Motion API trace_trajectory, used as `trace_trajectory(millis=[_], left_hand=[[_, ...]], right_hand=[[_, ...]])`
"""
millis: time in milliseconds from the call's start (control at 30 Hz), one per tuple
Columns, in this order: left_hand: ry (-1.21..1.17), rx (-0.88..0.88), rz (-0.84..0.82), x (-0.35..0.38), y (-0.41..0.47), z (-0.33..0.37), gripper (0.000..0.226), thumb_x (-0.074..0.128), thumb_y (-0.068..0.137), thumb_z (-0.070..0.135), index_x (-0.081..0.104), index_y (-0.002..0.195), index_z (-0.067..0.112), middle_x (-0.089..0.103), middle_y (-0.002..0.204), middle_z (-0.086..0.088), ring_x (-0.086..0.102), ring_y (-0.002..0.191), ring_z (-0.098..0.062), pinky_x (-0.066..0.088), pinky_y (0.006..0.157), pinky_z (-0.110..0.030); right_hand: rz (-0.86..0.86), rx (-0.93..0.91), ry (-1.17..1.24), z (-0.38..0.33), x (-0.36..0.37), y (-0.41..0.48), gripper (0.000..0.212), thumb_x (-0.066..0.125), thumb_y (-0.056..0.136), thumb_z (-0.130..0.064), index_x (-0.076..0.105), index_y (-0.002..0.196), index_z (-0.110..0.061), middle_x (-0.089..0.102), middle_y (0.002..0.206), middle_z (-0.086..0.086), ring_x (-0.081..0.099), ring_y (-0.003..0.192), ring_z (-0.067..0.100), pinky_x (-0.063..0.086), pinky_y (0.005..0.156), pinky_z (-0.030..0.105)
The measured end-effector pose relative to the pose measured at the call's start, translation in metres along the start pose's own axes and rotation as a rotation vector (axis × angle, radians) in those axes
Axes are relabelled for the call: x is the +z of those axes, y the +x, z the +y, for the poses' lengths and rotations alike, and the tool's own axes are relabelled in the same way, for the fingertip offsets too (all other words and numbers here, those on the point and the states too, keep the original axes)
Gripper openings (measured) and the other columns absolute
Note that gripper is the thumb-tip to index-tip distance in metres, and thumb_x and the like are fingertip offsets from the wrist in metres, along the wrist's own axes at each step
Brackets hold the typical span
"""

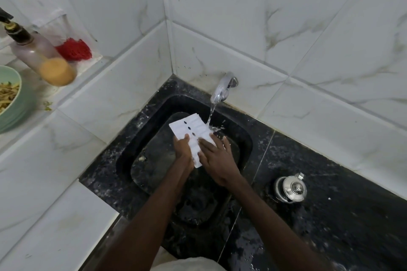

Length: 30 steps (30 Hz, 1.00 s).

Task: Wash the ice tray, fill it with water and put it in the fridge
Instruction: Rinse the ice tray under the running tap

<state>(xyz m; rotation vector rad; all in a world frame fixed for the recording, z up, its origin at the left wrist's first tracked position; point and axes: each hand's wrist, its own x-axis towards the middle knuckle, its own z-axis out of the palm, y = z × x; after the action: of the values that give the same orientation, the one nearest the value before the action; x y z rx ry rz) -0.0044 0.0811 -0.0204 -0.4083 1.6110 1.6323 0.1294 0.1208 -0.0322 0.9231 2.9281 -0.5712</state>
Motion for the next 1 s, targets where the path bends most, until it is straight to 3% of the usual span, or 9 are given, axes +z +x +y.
trace_trajectory(millis=[100,233,333,400,533,633,733,867,1000], left_hand=[[-0.031,-0.011,0.062,-0.007,0.007,0.008,0.038,0.049,0.109,0.011,0.045,0.147,0.004,0.063,0.137,-0.023,0.064,0.121,-0.045,0.054,0.1,-0.059],[-0.019,-0.016,0.053,-0.012,0.004,0.009,0.027,0.052,0.108,0.014,0.051,0.135,0.008,0.07,0.123,-0.017,0.071,0.088,-0.031,0.061,0.074,-0.047],[-0.033,-0.016,0.024,-0.015,0.002,0.007,0.033,0.052,0.108,0.011,0.05,0.141,0.008,0.07,0.127,-0.018,0.071,0.1,-0.037,0.06,0.08,-0.05],[-0.022,-0.001,0.005,-0.016,-0.002,0.005,0.037,0.052,0.107,0.009,0.049,0.144,0.009,0.068,0.131,-0.019,0.069,0.111,-0.041,0.059,0.084,-0.052],[0.045,0.008,-0.067,-0.016,-0.014,-0.009,0.04,0.052,0.106,0.007,0.047,0.146,0.011,0.067,0.133,-0.019,0.068,0.116,-0.045,0.055,0.096,-0.065],[0.094,0.014,-0.105,-0.016,-0.025,-0.026,0.041,0.054,0.105,0.006,0.049,0.145,0.01,0.068,0.131,-0.021,0.069,0.113,-0.045,0.057,0.094,-0.061],[0.106,0.029,-0.132,-0.018,-0.035,-0.039,0.042,0.055,0.105,0.006,0.05,0.146,0.01,0.068,0.13,-0.02,0.068,0.115,-0.044,0.057,0.095,-0.062],[0.063,0.012,-0.09,-0.027,-0.033,-0.048,0.041,0.054,0.104,0.003,0.05,0.145,0.008,0.067,0.13,-0.023,0.067,0.116,-0.048,0.054,0.096,-0.068],[0.09,-0.025,-0.087,-0.03,-0.043,-0.061,0.04,0.058,0.104,0.008,0.051,0.143,0.011,0.069,0.127,-0.022,0.069,0.112,-0.046,0.056,0.093,-0.067]], right_hand=[[0.058,-0.029,0.062,0.005,0.007,-0.026,0.057,0.021,0.11,-0.05,0.05,0.153,-0.028,0.04,0.163,-0.018,0.014,0.159,0.009,0.002,0.13,0.05],[0.082,-0.066,0.089,0.016,0.011,-0.043,0.051,0.024,0.111,-0.046,0.046,0.155,-0.033,0.035,0.163,-0.025,0.008,0.158,-0.001,-0.001,0.13,0.041],[0.222,0.03,0.281,0.019,0.006,-0.038,0.05,0.028,0.11,-0.045,0.056,0.149,-0.029,0.049,0.156,-0.018,0.022,0.15,-0.012,0.015,0.129,0.037],[0.227,0.118,0.349,0.022,-0.002,-0.028,0.051,0.029,0.111,-0.047,0.051,0.153,-0.027,0.045,0.159,-0.016,0.021,0.149,-0.013,0.017,0.129,0.036],[-0.068,0.071,0.131,0.024,-0.013,0.001,0.06,0.02,0.112,-0.052,0.019,0.166,-0.025,0.014,0.173,-0.01,0.001,0.16,0.006,0.002,0.132,0.044],[-0.183,0.08,0.051,0.027,-0.02,0.024,0.065,0.02,0.111,-0.052,0.005,0.167,-0.022,0.001,0.175,-0.006,-0.01,0.161,0.013,-0.005,0.131,0.044],[-0.184,0.116,0.032,0.025,-0.025,0.038,0.066,0.02,0.111,-0.052,0.002,0.167,-0.021,-0.001,0.175,-0.005,-0.011,0.161,0.017,-0.005,0.131,0.046],[-0.21,-0.003,-0.042,0.018,-0.015,0.034,0.066,0.02,0.112,-0.053,0.005,0.167,-0.021,0.003,0.175,-0.004,-0.009,0.162,0.017,-0.005,0.131,0.045],[-0.205,0.116,0.007,0.025,-0.014,0.029,0.064,0.018,0.111,-0.055,0.006,0.167,-0.025,0.004,0.174,-0.008,-0.012,0.161,0.016,-0.008,0.131,0.046]])
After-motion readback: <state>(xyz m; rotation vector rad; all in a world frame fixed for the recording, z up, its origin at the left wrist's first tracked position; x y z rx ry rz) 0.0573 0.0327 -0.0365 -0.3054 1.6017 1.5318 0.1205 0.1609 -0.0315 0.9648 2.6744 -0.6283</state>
